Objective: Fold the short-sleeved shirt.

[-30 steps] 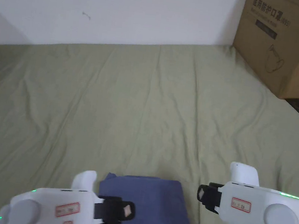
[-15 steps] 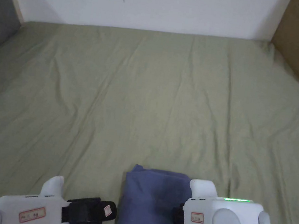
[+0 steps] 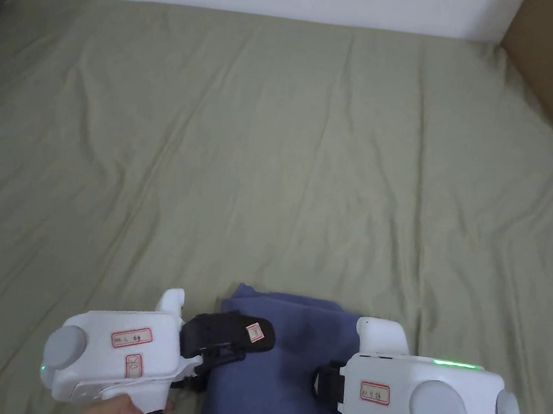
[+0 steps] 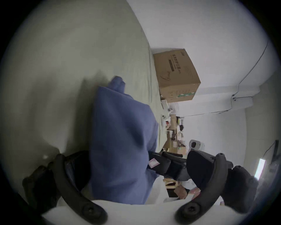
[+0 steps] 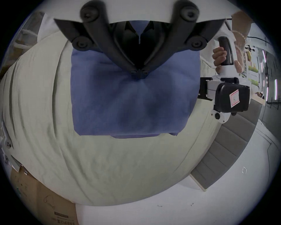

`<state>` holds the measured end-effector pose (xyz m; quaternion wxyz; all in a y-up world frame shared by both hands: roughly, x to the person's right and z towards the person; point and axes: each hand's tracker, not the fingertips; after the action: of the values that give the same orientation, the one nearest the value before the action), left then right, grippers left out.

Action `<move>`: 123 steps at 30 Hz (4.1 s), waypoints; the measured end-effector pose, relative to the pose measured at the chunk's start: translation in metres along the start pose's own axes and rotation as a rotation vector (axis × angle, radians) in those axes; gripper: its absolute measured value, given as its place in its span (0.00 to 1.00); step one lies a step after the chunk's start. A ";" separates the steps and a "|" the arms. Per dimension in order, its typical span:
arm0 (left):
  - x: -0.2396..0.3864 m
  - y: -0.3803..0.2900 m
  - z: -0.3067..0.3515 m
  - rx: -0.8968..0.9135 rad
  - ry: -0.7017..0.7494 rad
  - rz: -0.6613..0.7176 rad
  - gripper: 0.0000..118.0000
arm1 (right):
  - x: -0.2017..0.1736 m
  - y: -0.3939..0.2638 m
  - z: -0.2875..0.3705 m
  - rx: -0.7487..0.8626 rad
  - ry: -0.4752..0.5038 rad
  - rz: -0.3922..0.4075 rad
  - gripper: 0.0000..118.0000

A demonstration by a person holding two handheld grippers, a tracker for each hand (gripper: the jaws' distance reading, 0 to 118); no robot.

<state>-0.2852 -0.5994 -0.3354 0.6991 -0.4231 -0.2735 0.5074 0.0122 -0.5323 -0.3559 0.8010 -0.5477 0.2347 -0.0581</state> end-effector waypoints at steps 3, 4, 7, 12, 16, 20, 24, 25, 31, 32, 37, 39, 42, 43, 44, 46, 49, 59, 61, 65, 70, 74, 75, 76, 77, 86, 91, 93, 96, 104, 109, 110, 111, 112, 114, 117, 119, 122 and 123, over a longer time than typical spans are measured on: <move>-0.002 0.006 -0.014 -0.028 0.049 0.045 0.24 | 0.000 0.000 0.004 0.005 0.002 -0.016 0.00; -0.004 0.006 -0.017 -0.037 0.146 0.020 0.22 | 0.000 0.000 0.008 0.008 0.001 -0.016 0.00; -0.007 0.007 -0.011 -0.043 0.063 0.056 0.21 | 0.000 0.002 0.022 0.035 0.023 -0.025 0.00; 0.014 0.015 0.016 -0.060 0.201 -0.098 0.21 | 0.001 0.006 0.048 0.099 0.019 -0.032 0.00; 0.028 0.036 0.070 -0.024 0.353 -0.202 0.21 | 0.006 0.011 0.060 0.150 0.006 -0.048 0.00; 0.029 0.063 0.145 0.030 0.598 -0.268 0.21 | 0.013 0.015 0.057 0.163 -0.017 -0.080 0.00; 0.025 0.084 0.211 0.053 0.941 -0.314 0.21 | 0.017 0.020 0.049 0.159 -0.043 -0.102 0.00; 0.021 0.089 0.224 0.046 1.044 -0.344 0.21 | 0.018 0.021 0.046 0.156 -0.051 -0.109 0.00; -0.006 0.114 0.271 0.036 1.450 -0.410 0.22 | 0.014 0.029 0.030 0.124 -0.077 -0.105 0.00; -0.012 0.116 0.274 0.038 1.493 -0.431 0.26 | 0.012 0.030 0.026 0.116 -0.079 -0.099 0.00; -0.032 0.122 0.267 -0.002 1.763 -0.581 0.81 | 0.007 0.034 0.013 0.093 -0.070 -0.094 0.00; -0.025 0.123 0.267 0.047 1.739 -0.554 0.85 | 0.006 0.033 0.013 0.090 -0.063 -0.094 0.00; -0.004 0.122 0.274 0.199 1.530 -0.372 0.85 | 0.007 0.031 0.014 0.086 -0.054 -0.092 0.00; 0.004 0.119 0.274 0.218 1.488 -0.351 0.85 | 0.009 0.030 0.015 0.087 -0.055 -0.092 0.00; 0.013 0.113 0.272 0.237 1.441 -0.345 0.84 | 0.010 0.029 0.017 0.088 -0.056 -0.091 0.00; 0.033 0.097 0.265 0.283 1.364 -0.380 0.56 | 0.013 0.027 0.022 0.093 -0.057 -0.089 0.00; 0.067 0.075 0.253 0.339 1.234 -0.383 0.00 | 0.016 0.023 0.030 0.097 -0.052 -0.096 0.00; 0.170 0.001 0.184 0.451 0.967 -0.513 0.00 | 0.005 0.010 0.074 0.218 -0.017 -0.028 0.00; 0.192 -0.016 0.173 0.506 0.952 -0.568 0.00 | -0.001 0.011 0.088 0.257 -0.025 -0.002 0.00; 0.240 -0.048 0.151 0.604 0.949 -0.699 0.00 | -0.018 0.022 0.125 0.380 -0.050 0.059 0.00; 0.293 -0.087 0.134 0.723 0.889 -0.821 0.00 | -0.045 0.033 0.187 0.609 -0.106 0.151 0.00; 0.328 -0.109 0.123 0.827 0.901 -0.961 0.00 | -0.061 0.035 0.231 0.769 -0.142 0.162 0.00; 0.335 -0.114 0.121 0.851 0.893 -0.970 0.00 | -0.066 0.033 0.241 0.814 -0.161 0.175 0.00; 0.340 -0.118 0.120 0.872 0.882 -0.964 0.00 | -0.070 0.030 0.247 0.853 -0.184 0.191 0.00; 0.343 -0.123 0.119 0.887 0.863 -0.972 0.00 | -0.075 0.025 0.254 0.899 -0.219 0.208 0.00; 0.352 -0.154 0.110 0.980 0.868 -1.044 0.00 | -0.088 -0.001 0.279 1.051 -0.306 0.229 0.00; 0.350 -0.156 0.107 1.003 0.910 -1.038 0.00 | -0.087 -0.003 0.278 1.029 -0.252 0.227 0.00; 0.349 -0.157 0.107 1.014 0.908 -1.037 0.00 | -0.090 -0.004 0.275 1.029 -0.268 0.236 0.01; 0.349 -0.159 0.106 1.019 0.933 -1.049 0.19 | -0.090 -0.004 0.274 1.026 -0.270 0.246 0.17; 0.345 -0.151 0.107 1.008 0.905 -1.002 0.93 | -0.094 -0.005 0.277 1.058 -0.229 0.236 0.94; 0.344 -0.150 0.106 1.023 0.889 -0.978 0.94 | -0.093 -0.001 0.273 1.059 -0.245 0.237 0.97; 0.346 -0.151 0.103 1.034 0.915 -0.965 0.94 | -0.092 -0.002 0.272 1.064 -0.248 0.229 0.97; 0.346 -0.150 0.102 1.039 0.937 -0.957 0.95 | -0.092 -0.003 0.272 1.074 -0.253 0.215 0.97; 0.345 -0.150 0.101 1.037 0.929 -0.963 0.95 | -0.092 -0.003 0.272 1.076 -0.253 0.211 0.97; 0.344 -0.147 0.106 1.007 0.899 -0.939 0.95 | -0.091 0.000 0.271 1.067 -0.259 0.211 0.97; 0.344 -0.144 0.107 0.984 0.893 -0.916 0.95 | -0.090 0.001 0.270 1.061 -0.282 0.224 0.97; 0.343 -0.145 0.104 0.997 0.937 -0.925 0.95 | -0.090 0.001 0.269 1.058 -0.288 0.230 0.97; 0.340 -0.148 0.097 1.010 1.020 -0.965 0.95 | -0.090 0.002 0.267 1.044 -0.286 0.228 0.97; 0.339 -0.149 0.094 0.992 1.019 -0.976 0.95 | -0.090 0.001 0.266 1.040 -0.285 0.227 0.97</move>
<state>-0.1770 -0.2693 -0.1757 0.9804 -0.0799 0.1758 -0.0405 0.0498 -0.2745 -0.2522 0.9911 -0.0532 0.1219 -0.0048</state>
